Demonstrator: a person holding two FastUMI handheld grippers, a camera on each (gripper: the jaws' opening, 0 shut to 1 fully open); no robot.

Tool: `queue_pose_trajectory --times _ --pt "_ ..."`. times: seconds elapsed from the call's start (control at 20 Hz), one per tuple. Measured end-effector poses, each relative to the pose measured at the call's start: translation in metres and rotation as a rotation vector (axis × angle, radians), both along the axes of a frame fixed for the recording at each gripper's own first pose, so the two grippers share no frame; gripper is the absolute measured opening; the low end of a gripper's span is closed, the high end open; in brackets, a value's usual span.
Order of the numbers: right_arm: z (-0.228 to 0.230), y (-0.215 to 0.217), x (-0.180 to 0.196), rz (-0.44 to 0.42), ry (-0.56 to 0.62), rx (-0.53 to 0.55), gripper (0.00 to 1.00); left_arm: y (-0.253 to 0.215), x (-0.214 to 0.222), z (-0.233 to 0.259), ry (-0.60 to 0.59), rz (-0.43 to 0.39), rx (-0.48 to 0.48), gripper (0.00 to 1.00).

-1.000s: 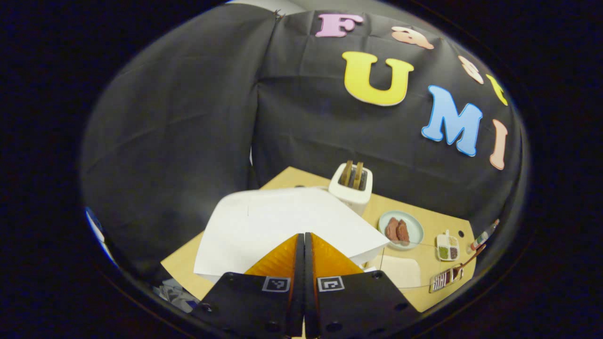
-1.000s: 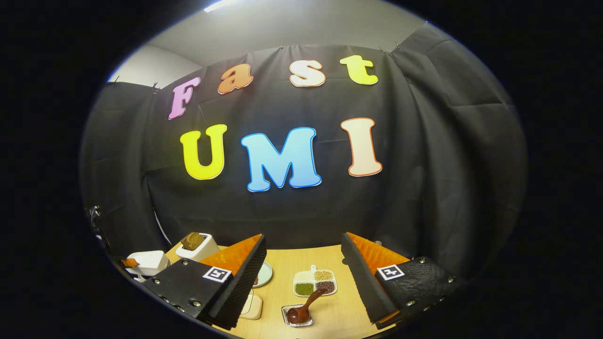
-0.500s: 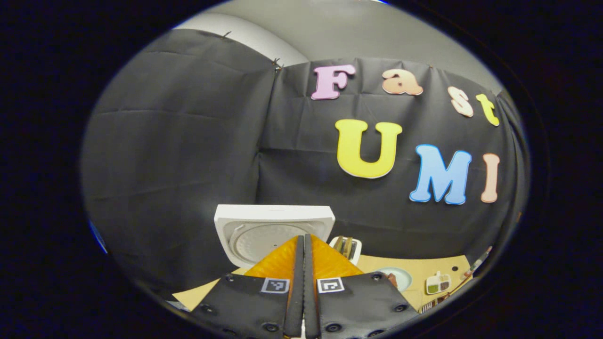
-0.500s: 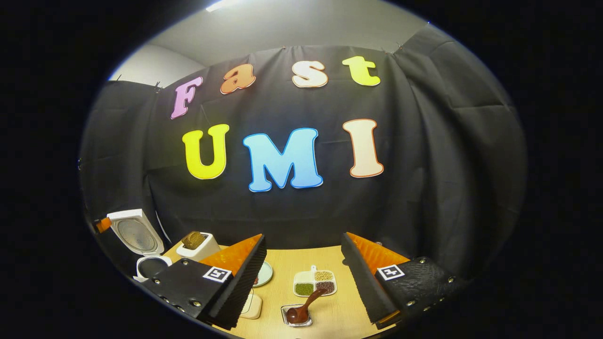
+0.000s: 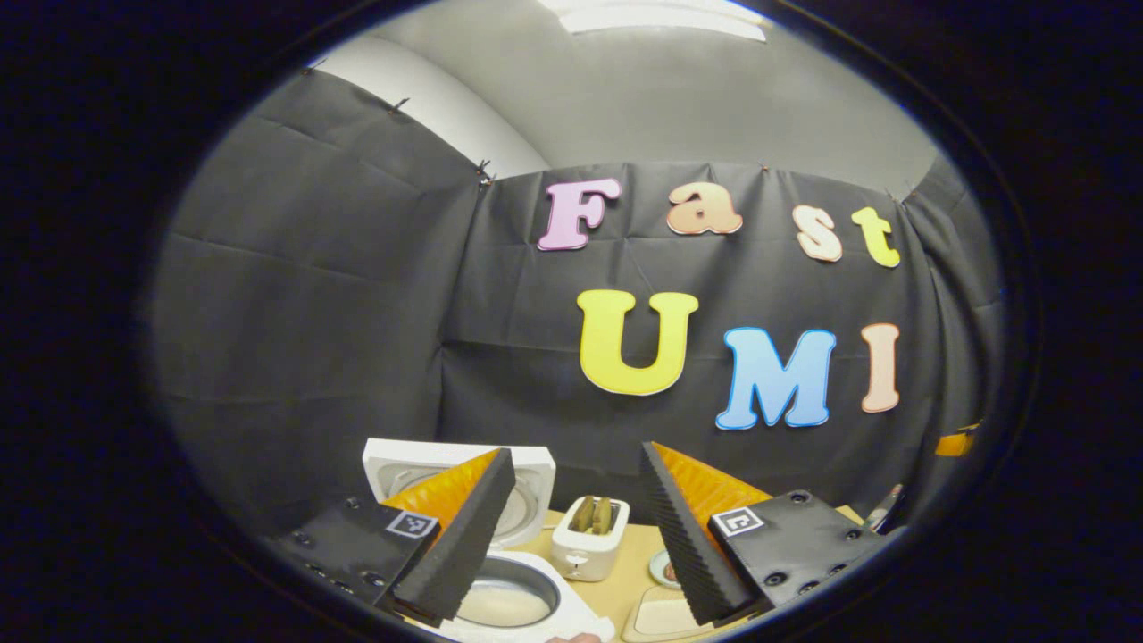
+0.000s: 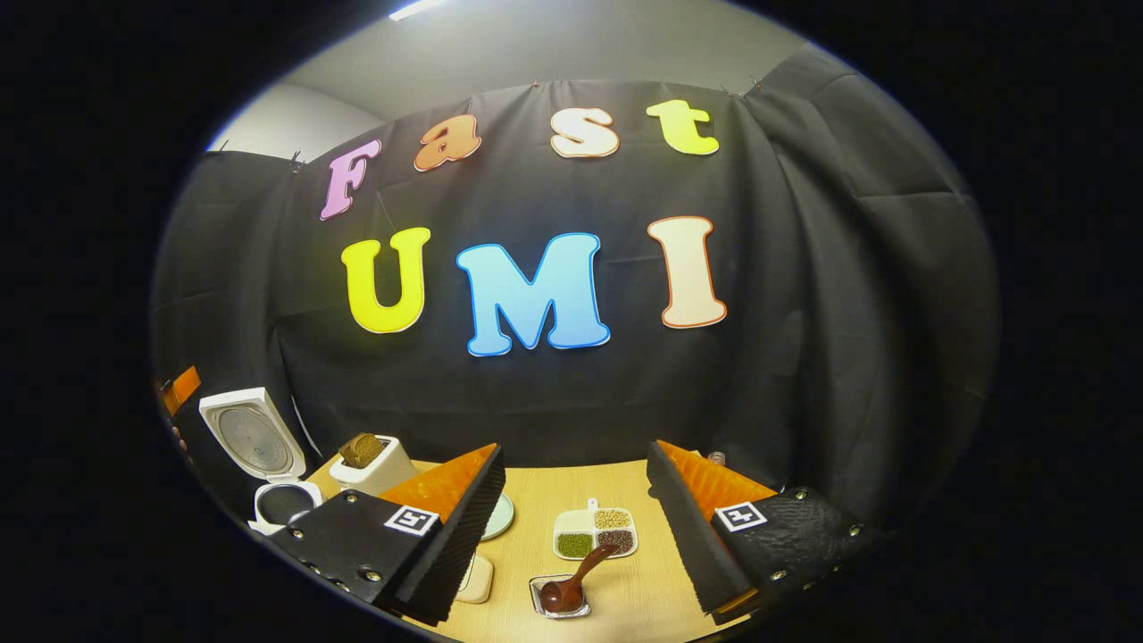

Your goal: Close the left gripper, press the button to open the rice cooker; take a wooden spoon from the chopstick holder with the right hand, scoop a spoonful of rice and pour it into the rice cooker, then put the wooden spoon back into the chopstick holder.

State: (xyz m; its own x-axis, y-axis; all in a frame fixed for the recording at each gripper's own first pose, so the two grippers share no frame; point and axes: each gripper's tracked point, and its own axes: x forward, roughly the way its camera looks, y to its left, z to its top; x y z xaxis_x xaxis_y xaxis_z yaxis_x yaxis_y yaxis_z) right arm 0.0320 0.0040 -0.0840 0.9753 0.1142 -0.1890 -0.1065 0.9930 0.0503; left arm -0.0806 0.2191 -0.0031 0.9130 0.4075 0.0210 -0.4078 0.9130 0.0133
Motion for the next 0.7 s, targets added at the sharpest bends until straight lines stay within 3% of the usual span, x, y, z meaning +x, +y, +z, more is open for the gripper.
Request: queue_pose_trajectory --times 0.3,0.5,0.7 --pt "-0.044 -0.006 0.011 0.007 0.084 -0.003 0.97 -0.027 0.01 -0.029 0.065 -0.049 -0.003 0.99" --pt "-0.087 -0.005 0.016 0.046 0.125 -0.002 0.97 -0.03 0.011 -0.036 0.093 -0.038 -0.001 0.94" --pt "-0.126 -0.012 0.016 0.038 0.17 -0.002 0.98 -0.029 0.008 -0.041 0.109 -0.024 -0.011 0.98"
